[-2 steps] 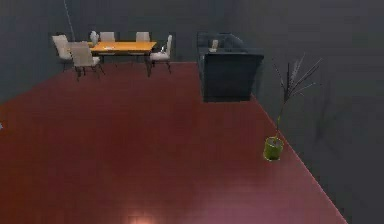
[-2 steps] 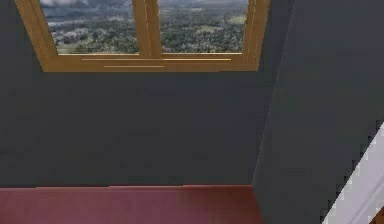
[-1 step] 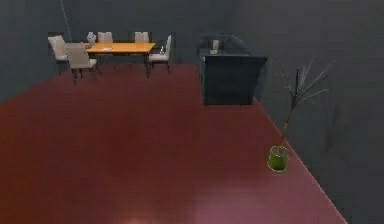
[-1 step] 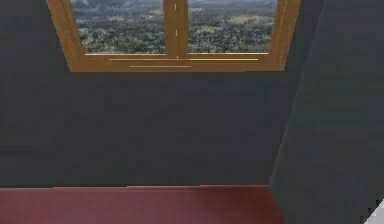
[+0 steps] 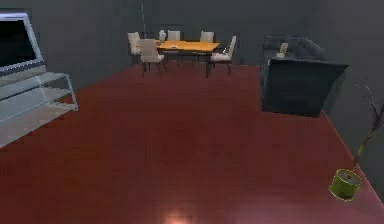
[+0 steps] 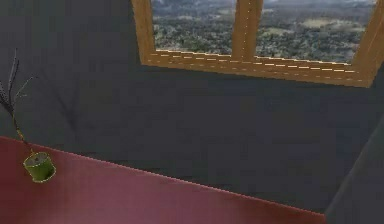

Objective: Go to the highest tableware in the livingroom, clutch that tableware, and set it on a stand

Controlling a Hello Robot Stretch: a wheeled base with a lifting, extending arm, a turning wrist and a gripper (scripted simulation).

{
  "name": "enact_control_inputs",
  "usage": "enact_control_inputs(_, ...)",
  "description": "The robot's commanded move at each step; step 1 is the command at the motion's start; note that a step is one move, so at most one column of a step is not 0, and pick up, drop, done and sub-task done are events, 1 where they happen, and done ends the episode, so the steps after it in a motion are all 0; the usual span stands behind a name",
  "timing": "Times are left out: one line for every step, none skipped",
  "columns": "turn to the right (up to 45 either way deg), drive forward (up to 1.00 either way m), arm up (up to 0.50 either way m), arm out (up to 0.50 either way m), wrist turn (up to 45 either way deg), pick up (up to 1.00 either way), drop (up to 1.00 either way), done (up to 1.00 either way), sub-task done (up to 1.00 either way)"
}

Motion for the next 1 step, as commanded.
enact_control_inputs(-3.0,0.00,0.00,0.00,0.0,0.00,0.00,0.00,0.00)
